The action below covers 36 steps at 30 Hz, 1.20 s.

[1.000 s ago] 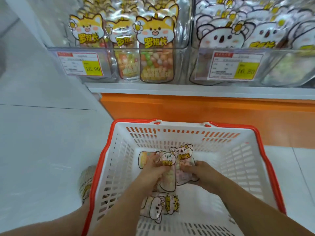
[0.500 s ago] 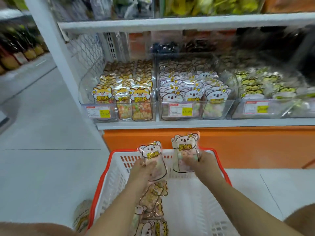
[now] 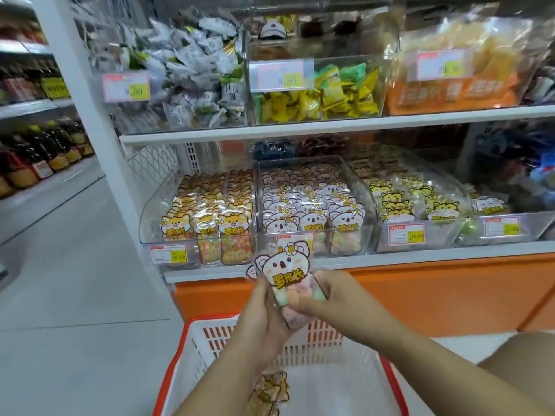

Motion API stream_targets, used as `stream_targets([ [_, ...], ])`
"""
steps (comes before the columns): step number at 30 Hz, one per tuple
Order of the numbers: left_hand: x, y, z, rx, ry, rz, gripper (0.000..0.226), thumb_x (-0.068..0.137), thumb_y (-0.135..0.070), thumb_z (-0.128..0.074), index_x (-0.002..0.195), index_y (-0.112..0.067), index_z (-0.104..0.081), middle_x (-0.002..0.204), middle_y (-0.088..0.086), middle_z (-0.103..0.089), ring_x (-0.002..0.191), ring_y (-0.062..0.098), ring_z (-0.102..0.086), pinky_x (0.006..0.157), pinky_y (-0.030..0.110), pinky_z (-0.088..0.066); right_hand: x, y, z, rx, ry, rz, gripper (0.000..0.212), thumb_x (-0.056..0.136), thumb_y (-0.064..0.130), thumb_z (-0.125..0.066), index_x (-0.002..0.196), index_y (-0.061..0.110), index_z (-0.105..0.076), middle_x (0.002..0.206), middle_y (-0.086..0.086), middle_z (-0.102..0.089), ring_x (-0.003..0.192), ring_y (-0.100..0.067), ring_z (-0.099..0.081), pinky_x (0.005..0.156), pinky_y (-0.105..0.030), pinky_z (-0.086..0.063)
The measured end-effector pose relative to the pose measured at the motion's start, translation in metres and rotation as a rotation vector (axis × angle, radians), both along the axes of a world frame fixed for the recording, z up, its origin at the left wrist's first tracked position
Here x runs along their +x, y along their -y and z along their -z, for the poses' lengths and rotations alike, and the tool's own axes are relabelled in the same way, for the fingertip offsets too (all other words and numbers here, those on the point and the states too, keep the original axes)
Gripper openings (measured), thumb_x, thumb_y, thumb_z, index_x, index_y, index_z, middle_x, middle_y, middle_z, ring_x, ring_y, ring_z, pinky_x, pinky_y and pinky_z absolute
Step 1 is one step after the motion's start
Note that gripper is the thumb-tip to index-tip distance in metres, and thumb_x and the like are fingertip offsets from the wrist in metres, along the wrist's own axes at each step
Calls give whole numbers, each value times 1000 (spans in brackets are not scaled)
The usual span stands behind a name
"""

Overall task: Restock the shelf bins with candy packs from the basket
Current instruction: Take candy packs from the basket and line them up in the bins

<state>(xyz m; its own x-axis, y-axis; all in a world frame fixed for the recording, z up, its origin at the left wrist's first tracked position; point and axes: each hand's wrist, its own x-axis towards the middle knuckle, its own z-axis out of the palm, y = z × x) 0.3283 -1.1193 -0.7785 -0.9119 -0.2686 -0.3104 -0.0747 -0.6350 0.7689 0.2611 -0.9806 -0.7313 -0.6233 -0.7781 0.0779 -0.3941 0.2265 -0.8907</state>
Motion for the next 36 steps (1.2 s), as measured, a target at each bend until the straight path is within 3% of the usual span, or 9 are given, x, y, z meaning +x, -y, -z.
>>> stream_targets([
  [4, -17, 6, -21, -68, -122, 82, 72, 86, -64, -42, 135, -16, -61, 132, 16, -65, 119, 34, -64, 93, 46, -52, -25, -3, -24, -128, 229, -2, 22, 96, 31, -63, 110, 16, -72, 105, -2, -76, 102, -20, -71, 97, -41, -53],
  [8, -48, 15, -30, -153, -68, 31, 88, 70, -56, -84, 138, -9, -56, 131, 24, -63, 115, 41, -64, 77, 45, -56, -59, 13, -25, -147, 353, 112, 59, 78, 67, -66, 115, 21, -72, 117, -2, -72, 112, -24, -66, 106, -51, -45],
  [12, -73, 28, -36, -43, -114, -87, 75, 77, -29, -80, 139, 1, -50, 127, 26, -65, 117, 42, -64, 94, 59, -53, -103, 25, -36, -357, 646, 230, 34, 101, 36, -49, 113, 9, -68, 110, -14, -73, 104, -34, -69, 93, -54, -53],
  [17, -88, 65, -42, -277, -41, -346, 47, 84, -24, -78, 120, -6, -55, 113, 20, -72, 104, 38, -71, 88, 53, -57, -152, 24, -50, -181, 55, 346, 15, 97, 24, -60, 85, 21, -51, 69, 10, -50, 59, -2, -49, 56, -18, -35],
  [21, -92, 92, -39, -370, -65, -415, 67, 70, -37, -86, 124, -8, -58, 119, 17, -71, 110, 36, -69, 100, 62, -49, -168, 34, -46, -22, -138, 240, 15, 96, 12, -60, 89, 17, -48, 72, 11, -45, 53, 8, -49, 48, -12, -34],
  [24, -95, 99, -35, -402, -84, -390, 85, 63, -47, -90, 130, -7, -57, 122, 17, -70, 113, 38, -67, 102, 64, -46, -177, 43, -44, 168, -312, 195, 25, 94, 18, -63, 111, 6, -51, 99, -2, -59, 89, -10, -58, 74, -26, -45],
  [27, -98, 99, -34, -446, -99, -384, 74, 66, -45, -87, 127, -11, -61, 120, 15, -71, 112, 36, -68, 100, 64, -47, -187, 47, -41, 248, -388, 155, 20, 84, 16, -72, 98, 15, -57, 84, 0, -58, 72, -15, -52, 64, -32, -42],
  [30, -98, 101, -37, -485, -128, -351, 67, 69, -42, -84, 127, -17, -62, 122, 12, -71, 114, 35, -67, 100, 68, -45, -190, 51, -33, 308, -496, 154, 43, 77, 18, -77, 72, 34, -37, 69, 8, -50, 67, -15, -49, 62, -33, -44],
  [36, -90, 112, -38, -513, -197, -344, 67, 73, -41, -84, 132, -17, -61, 128, 12, -68, 120, 35, -63, 104, 66, -42, -199, 52, -33, 260, -461, 141, 29, 81, 22, -76, 100, 17, -55, 76, 6, -57, 73, -21, -60, 64, -36, -48],
])
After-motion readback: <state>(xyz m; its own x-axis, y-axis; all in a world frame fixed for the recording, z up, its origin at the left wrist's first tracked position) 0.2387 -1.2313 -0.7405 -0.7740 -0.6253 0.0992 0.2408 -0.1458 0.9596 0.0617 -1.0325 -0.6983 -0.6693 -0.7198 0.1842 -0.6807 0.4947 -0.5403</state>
